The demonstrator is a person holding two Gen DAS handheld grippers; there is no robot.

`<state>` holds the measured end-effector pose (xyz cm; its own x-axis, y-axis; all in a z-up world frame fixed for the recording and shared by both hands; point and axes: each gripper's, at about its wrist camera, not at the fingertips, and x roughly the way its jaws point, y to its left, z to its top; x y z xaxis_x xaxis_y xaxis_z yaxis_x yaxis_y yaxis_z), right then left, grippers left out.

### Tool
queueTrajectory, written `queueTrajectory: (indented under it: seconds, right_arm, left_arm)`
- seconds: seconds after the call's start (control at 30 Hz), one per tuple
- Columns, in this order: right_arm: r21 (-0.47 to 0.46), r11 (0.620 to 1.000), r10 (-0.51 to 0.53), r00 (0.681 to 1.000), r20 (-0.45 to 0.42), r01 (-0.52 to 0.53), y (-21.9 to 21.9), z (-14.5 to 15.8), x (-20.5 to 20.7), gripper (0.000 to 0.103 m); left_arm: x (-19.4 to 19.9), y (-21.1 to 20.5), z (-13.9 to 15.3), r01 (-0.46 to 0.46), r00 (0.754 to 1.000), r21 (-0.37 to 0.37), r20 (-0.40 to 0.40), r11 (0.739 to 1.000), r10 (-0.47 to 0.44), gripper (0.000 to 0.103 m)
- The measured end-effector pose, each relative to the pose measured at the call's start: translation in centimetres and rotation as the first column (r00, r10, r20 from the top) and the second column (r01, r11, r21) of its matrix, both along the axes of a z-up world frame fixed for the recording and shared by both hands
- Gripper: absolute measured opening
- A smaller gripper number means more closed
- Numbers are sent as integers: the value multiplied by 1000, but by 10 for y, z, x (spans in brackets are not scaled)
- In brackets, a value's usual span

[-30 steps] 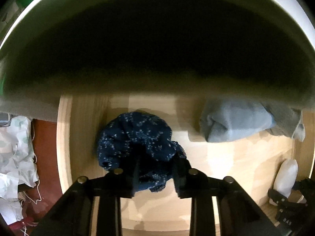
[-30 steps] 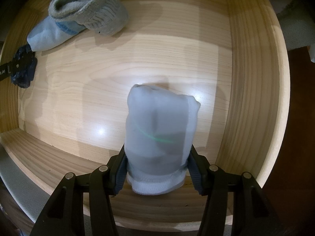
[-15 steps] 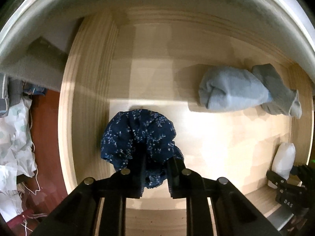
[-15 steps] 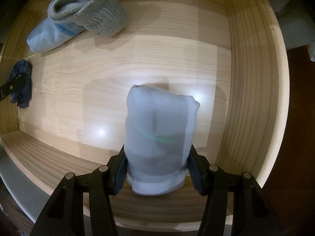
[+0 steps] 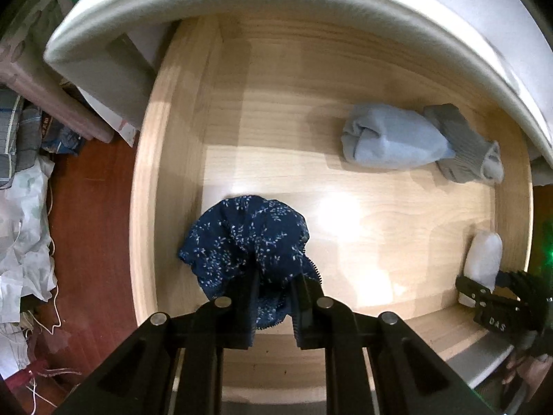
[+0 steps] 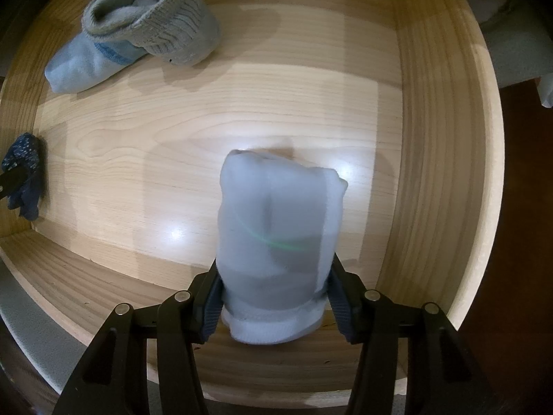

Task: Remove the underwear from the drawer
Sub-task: 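Lift the navy floral garment with the left tool while the right tool holds the sock, then carry the navy garment over the white box with the left tool while right holds the sock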

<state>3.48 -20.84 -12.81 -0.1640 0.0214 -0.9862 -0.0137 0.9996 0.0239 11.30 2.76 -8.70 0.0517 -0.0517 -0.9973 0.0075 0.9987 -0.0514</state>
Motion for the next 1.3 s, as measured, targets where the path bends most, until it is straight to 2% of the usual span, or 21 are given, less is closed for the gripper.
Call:
queueTrajectory:
  seconds: [0.13,0.17,0.3,0.5,0.9,1.07,1.3]
  right_arm:
    - [-1,1000,-1,1000,2,1,-1,2,0,50]
    - [-2,1000,0,1000,2,0,-1,3,0,50]
    - [-3,1000,2,1000,3,-2,-1,4,1,50]
    - [-4,1000,4,1000,4,-4,-1,5,1,49]
    - [-5,1000,6,1000,6,-6,-1,6,1,49]
    - [-5,1000,6,1000,7,-6,-1,6,1,49]
    - [-5,1000,3,1000,7,-3,-1,6,0,49]
  left_arm:
    - [-11,4,11,10,999,-15,45,1000,-9,15]
    - [-21,-8,19,9,999,-23,53,1000,-8,15]
    - [-30,-3,42,15,994,-40,104,999,-10,15]
    - [-43,-5,75,39,980,-25,199,999,-33,15]
    - [-58,5,130,61,949,-54,312,997,-42,15]
    - [-61,12,167,64,926,-66,375,996,-35,15]
    - [-57,15,226,80,878,-69,477,994,-37,15]
